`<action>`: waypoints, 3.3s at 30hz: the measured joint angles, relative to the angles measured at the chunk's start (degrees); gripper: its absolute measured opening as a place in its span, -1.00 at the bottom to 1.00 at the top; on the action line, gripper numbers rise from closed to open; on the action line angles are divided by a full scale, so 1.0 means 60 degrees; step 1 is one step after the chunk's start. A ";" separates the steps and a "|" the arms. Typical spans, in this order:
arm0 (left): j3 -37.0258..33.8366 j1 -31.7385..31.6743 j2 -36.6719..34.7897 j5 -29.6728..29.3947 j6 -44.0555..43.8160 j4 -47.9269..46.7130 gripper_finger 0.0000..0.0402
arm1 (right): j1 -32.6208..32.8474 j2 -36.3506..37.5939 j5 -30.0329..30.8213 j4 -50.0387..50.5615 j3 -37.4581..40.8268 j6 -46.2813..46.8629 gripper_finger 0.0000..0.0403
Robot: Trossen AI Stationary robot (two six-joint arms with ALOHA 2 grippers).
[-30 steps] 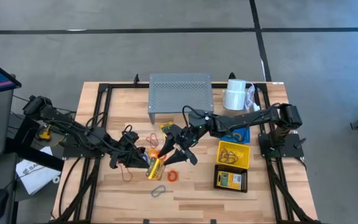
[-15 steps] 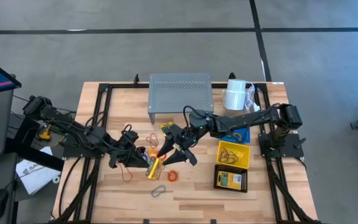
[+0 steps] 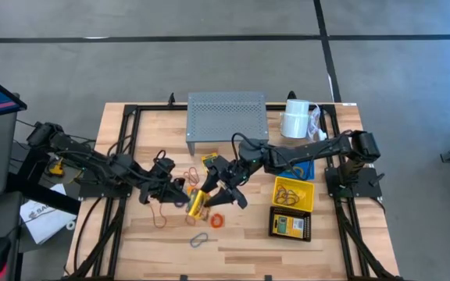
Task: Pick & Place Office Desk Supplies
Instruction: Put the crayon box into the black basket
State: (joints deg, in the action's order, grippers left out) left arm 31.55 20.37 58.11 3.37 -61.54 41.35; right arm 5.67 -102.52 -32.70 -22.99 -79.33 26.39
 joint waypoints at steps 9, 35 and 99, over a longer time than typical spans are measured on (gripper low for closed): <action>0.0000 -0.0359 0.0000 0.0124 0.0004 0.0056 -1.00 | 0.0016 0.0000 -0.0011 -0.0043 0.0000 0.0025 -0.28; -0.0007 -0.0362 -0.0139 0.0937 -0.0061 0.1283 -0.74 | -0.0121 0.0446 -0.0067 -0.0006 -0.0001 0.1513 -0.87; -0.0047 -0.0680 -0.2554 -0.0117 0.4444 -0.3668 -0.62 | 0.5348 0.4462 0.5903 0.9475 0.5519 0.5595 -0.87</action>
State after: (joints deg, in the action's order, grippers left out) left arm 31.27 16.29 42.78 2.67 -34.87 19.35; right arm 37.76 -75.75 2.72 33.86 -46.22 59.96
